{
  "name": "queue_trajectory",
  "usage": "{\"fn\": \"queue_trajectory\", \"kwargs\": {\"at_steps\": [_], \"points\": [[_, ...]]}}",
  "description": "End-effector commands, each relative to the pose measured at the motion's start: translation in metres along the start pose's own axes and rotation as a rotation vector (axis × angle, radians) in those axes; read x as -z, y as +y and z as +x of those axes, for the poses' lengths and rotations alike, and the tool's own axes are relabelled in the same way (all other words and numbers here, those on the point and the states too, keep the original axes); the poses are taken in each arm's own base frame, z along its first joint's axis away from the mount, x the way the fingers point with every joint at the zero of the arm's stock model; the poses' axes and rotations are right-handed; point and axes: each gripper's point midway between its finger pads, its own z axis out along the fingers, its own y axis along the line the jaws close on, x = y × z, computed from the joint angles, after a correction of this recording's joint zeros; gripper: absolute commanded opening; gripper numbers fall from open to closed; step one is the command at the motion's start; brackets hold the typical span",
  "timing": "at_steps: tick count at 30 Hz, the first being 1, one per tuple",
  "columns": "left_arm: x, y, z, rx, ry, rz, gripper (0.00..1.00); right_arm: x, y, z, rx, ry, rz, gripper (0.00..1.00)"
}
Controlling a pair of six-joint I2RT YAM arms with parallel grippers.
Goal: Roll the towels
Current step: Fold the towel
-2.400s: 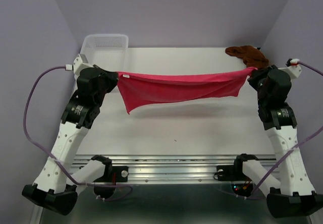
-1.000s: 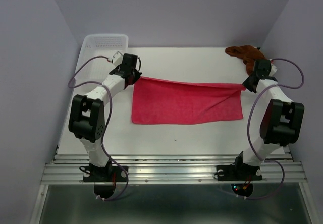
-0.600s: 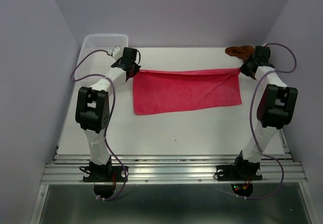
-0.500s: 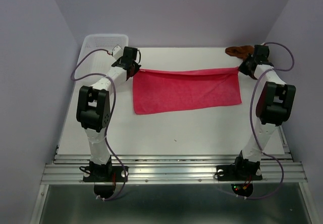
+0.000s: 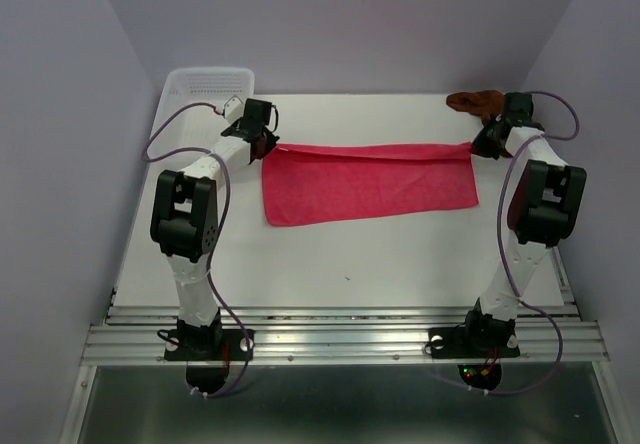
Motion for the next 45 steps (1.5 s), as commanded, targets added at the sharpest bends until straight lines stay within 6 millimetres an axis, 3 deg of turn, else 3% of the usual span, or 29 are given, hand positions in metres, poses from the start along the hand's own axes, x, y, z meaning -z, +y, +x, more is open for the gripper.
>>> {"fn": "queue_trajectory", "kwargs": {"at_steps": [1,11,19,34,45], "points": [[0.031,-0.003,-0.018,-0.005,-0.031,0.039,0.0,0.043,0.005,-0.015,0.02,-0.021,-0.038,0.01],[0.054,0.03,0.001,-0.026,0.013,0.003,0.0,0.064,-0.021,0.015,0.065,0.085,0.021,0.01],[0.073,0.052,0.023,-0.041,0.066,-0.009,0.0,0.078,-0.029,0.033,0.098,0.123,0.036,0.01],[0.1,0.083,0.056,-0.066,0.123,-0.024,0.0,0.09,-0.048,0.04,0.132,0.148,0.114,0.01],[0.101,0.101,0.074,-0.071,0.161,-0.059,0.0,0.088,-0.06,0.049,0.162,0.19,0.158,0.01]]}}
